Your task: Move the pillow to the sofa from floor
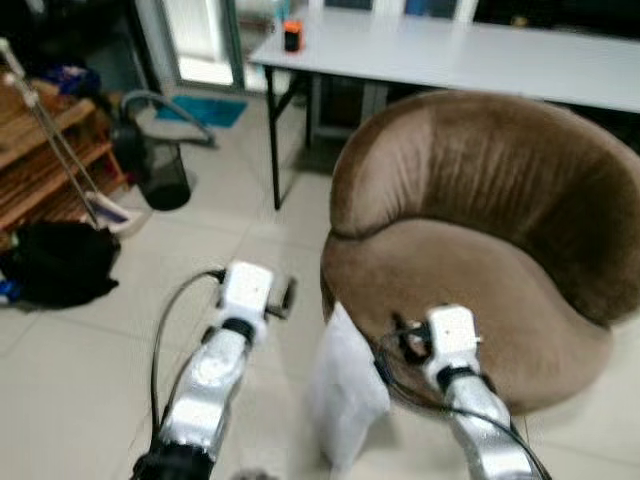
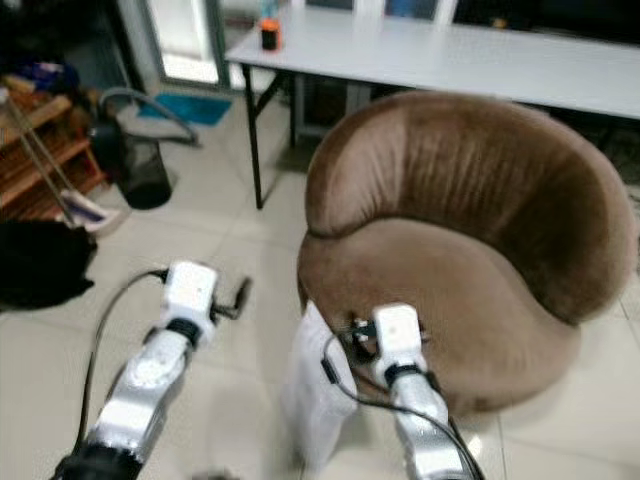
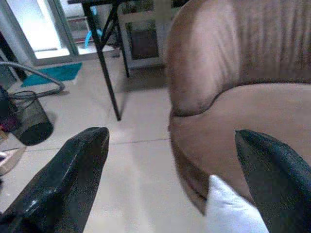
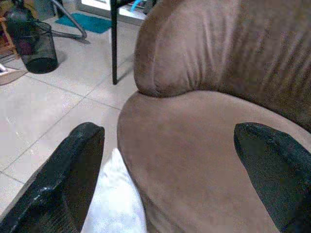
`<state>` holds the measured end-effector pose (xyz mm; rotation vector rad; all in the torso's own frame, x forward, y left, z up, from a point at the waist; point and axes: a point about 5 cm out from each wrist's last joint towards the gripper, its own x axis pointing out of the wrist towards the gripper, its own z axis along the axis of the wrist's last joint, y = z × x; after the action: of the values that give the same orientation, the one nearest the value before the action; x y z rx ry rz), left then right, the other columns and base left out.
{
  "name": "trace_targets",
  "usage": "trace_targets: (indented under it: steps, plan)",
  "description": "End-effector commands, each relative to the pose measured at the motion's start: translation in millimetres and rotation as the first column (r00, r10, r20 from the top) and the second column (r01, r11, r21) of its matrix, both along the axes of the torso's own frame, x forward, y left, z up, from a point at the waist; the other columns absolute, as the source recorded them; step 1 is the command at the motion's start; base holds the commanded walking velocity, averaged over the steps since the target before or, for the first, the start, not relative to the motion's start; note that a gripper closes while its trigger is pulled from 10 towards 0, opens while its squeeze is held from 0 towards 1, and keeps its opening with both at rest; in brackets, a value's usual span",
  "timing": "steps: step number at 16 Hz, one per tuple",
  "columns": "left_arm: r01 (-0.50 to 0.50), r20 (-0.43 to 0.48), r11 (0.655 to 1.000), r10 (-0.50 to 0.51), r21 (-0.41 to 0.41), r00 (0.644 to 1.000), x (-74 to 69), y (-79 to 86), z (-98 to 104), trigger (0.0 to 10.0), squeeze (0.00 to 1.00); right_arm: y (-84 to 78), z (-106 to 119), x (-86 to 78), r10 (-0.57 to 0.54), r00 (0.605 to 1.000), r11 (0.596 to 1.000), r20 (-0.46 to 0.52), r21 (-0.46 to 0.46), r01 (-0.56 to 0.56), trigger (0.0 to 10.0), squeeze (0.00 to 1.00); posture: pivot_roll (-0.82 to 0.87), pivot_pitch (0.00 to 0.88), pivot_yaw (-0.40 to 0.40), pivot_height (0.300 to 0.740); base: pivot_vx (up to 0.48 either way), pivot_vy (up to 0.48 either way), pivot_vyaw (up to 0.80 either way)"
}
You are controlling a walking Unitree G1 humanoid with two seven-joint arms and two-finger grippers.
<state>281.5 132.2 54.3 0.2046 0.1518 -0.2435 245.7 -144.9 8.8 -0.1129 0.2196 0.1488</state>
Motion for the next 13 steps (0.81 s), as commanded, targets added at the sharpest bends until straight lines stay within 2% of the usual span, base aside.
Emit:
trace_targets:
  steps: [1,5,7,8,12,13]
  plan:
    - [-0.002,-0.019,0.999,0.003,0.053,1.0,3.0,11.4,-1.3,10.0,0.0,13.6,5.9,5.6,0.036,0.999,0.999,0.028,0.012,-0.037,10.0,0.05,0.07,0.042,-0.035,0.74,0.48,0.0,0.0]
    - [0.012,-0.02,0.998,-0.011,0.058,1.0,4.2,12.4,-1.4,10.0,0.0,17.2,5.2,5.1,0.048,0.998,0.999,0.03,0.015,-0.049,10.0,0.06,0.07,0.041,-0.029,0.74,0.48,0.0,0.0]
    - [0.003,-0.03,0.998,-0.001,0.065,1.0,4.4,13.6,-2.7,10.0,0.0,19.6,4.1,6.4,0.073,0.997,0.997,0.016,-0.018,-0.073,10.0,0.05,0.07,0.033,-0.028,0.74,0.0,0.0,0.0]
    - [0.004,-0.033,0.998,-0.002,0.065,0.999,4.9,14.4,-3.2,10.0,0.0,19.1,8.1,10.4,0.079,0.996,0.996,0.033,-0.034,-0.078,10.0,0.0,0.07,0.028,-0.027,0.74,0.0,0.0,0.0]
    - [-0.002,-0.03,0.998,0.004,0.064,1.0,4.9,17.7,-3.7,10.0,0.0,9.1,13.0,20.5,0.047,0.998,0.997,0.038,-0.056,-0.045,10.0,0.0,0.07,0.023,-0.025,0.74,0.0,0.0,0.0]
    - [-0.002,-0.028,0.998,0.004,0.065,1.0,5.1,18.1,-3.5,10.0,0.0,8.1,15.5,23.3,0.032,0.998,0.999,0.053,-0.038,-0.03,10.0,0.0,0.08,0.021,-0.023,0.74,0.0,0.0,0.0]
